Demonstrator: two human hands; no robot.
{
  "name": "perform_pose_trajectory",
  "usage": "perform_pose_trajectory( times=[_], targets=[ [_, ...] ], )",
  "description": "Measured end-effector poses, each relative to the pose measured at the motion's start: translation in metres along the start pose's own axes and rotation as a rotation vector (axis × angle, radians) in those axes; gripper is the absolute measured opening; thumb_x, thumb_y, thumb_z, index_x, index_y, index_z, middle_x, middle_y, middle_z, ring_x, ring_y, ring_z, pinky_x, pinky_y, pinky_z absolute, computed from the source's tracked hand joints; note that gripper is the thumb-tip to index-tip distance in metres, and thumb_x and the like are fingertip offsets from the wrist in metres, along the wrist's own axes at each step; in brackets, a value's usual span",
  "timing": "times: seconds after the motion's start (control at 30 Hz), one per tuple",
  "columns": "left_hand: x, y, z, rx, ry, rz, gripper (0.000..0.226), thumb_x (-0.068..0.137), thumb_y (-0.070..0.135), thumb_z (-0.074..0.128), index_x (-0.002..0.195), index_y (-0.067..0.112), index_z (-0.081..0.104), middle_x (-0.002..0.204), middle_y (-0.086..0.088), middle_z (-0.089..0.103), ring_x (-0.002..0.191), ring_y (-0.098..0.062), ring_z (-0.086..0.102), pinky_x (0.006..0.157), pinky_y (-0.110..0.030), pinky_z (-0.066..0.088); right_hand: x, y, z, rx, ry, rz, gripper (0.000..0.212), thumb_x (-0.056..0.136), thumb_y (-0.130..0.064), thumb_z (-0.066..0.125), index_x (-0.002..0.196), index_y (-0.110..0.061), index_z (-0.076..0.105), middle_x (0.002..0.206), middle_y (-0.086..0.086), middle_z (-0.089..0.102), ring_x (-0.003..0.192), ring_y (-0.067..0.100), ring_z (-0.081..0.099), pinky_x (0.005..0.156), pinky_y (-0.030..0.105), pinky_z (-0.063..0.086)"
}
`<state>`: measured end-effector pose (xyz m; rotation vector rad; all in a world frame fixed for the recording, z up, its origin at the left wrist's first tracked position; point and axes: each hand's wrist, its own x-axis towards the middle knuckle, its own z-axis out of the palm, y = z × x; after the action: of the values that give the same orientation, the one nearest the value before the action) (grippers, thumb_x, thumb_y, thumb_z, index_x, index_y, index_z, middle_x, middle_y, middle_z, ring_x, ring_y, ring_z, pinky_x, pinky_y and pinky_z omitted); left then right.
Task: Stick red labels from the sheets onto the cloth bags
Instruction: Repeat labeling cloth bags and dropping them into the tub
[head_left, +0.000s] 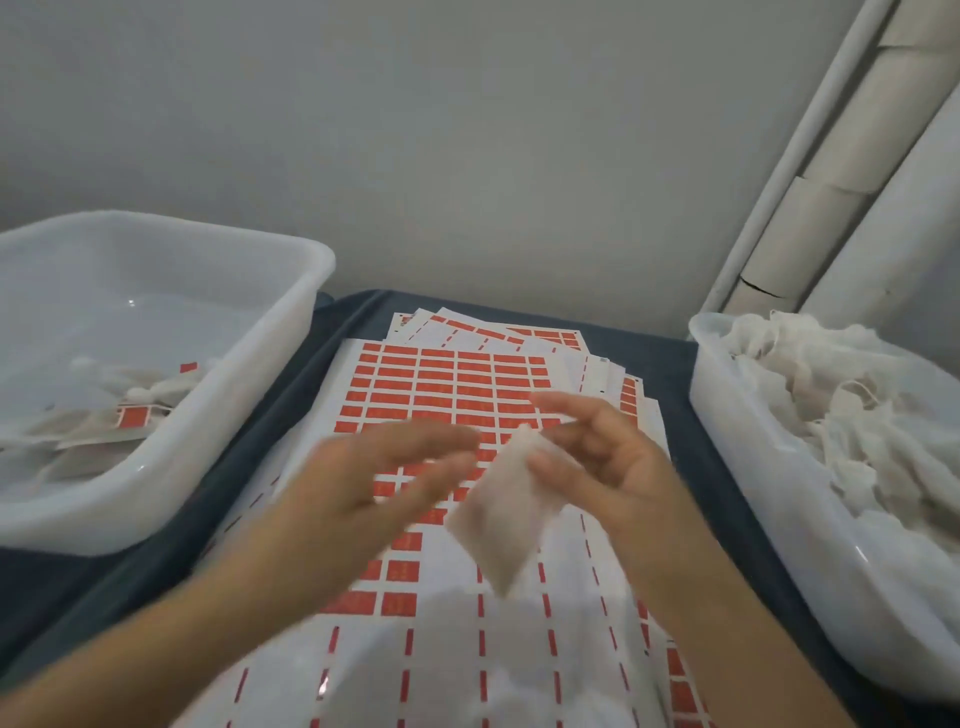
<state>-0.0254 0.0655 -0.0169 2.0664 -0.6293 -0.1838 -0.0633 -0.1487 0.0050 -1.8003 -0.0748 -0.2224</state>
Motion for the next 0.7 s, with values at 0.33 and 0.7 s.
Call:
perform_pose_trajectory(
  times=[0.33, 0.7],
  targets=[
    [0.046, -0.006, 0.080, -0.405, 0.019, -0.009, 0.035, 0.072, 0.055, 0.051, 0.103, 0.038, 0.056, 0.092, 0.026, 0.065, 0.093, 0.005, 0.060, 0.072, -0.008, 0.048, 0.007, 0.056, 0.019, 0.152, 0.144, 0.028, 0.036, 0.072, -0.032, 0.066, 0.107, -0.032, 0.059, 0.098, -0.030, 0.066, 0.097, -0.006, 0.062, 0.067, 0.008, 0.049],
    [0.041, -0.016, 0.081, -0.497, 0.200, -0.209, 0.035, 0.067, 0.056, 0.050, 0.081, 0.028, 0.063, 0.073, 0.025, 0.066, 0.077, 0.007, 0.062, 0.052, -0.005, 0.045, 0.008, 0.055, 0.002, -0.086, 0.295, -0.016, 0.030, 0.067, -0.048, 0.060, 0.095, -0.038, 0.061, 0.096, -0.034, 0.063, 0.096, -0.011, 0.057, 0.069, 0.001, 0.045]
  ],
)
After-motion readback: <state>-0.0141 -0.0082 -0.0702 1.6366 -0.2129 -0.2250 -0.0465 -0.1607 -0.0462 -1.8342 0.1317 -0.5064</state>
